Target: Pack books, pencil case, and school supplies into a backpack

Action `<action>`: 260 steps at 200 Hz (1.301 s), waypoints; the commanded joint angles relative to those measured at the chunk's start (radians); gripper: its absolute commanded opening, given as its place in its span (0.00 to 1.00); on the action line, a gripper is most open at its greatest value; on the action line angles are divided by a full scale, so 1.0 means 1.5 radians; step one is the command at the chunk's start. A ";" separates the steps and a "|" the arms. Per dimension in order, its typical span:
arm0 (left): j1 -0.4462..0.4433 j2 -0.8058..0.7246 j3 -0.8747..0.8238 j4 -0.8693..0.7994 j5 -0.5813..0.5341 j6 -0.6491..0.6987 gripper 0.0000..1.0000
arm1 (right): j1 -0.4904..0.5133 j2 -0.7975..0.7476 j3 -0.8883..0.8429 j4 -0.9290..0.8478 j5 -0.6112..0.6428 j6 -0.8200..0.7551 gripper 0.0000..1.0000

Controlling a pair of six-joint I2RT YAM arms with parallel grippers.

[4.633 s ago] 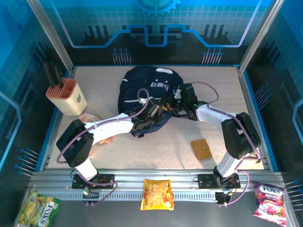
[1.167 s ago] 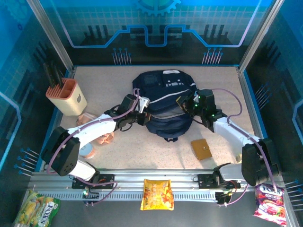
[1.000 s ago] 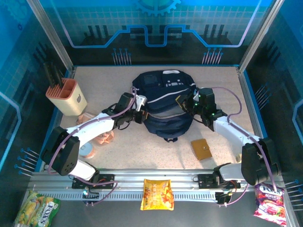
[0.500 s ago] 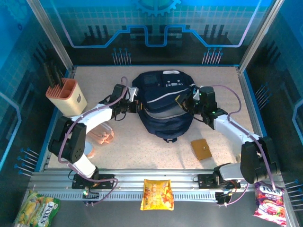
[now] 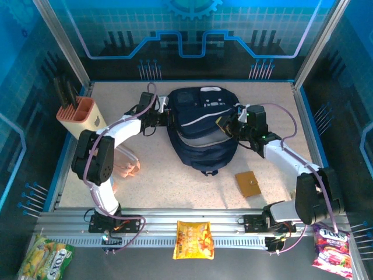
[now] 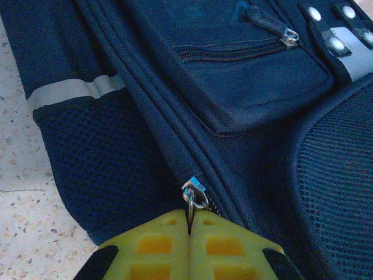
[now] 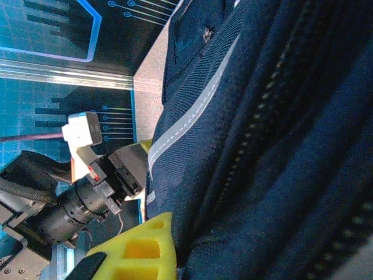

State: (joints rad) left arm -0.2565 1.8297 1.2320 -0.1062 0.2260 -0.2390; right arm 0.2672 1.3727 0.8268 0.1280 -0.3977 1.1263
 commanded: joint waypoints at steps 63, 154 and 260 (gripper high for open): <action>0.017 -0.207 -0.135 -0.020 -0.253 -0.173 0.57 | 0.014 0.017 0.013 -0.036 0.000 -0.065 0.30; 0.073 -0.449 -0.339 -0.257 -0.367 -0.288 0.89 | 0.026 -0.173 -0.032 -0.278 0.308 -0.197 0.83; 0.133 -0.281 -0.341 -0.150 -0.136 -0.186 0.92 | 0.037 -0.203 -0.015 -0.293 0.349 -0.229 0.90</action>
State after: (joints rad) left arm -0.0624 1.3476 0.6849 -0.3820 -0.1036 -0.5785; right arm 0.3061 1.0897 0.7956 -0.3164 0.1017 0.8024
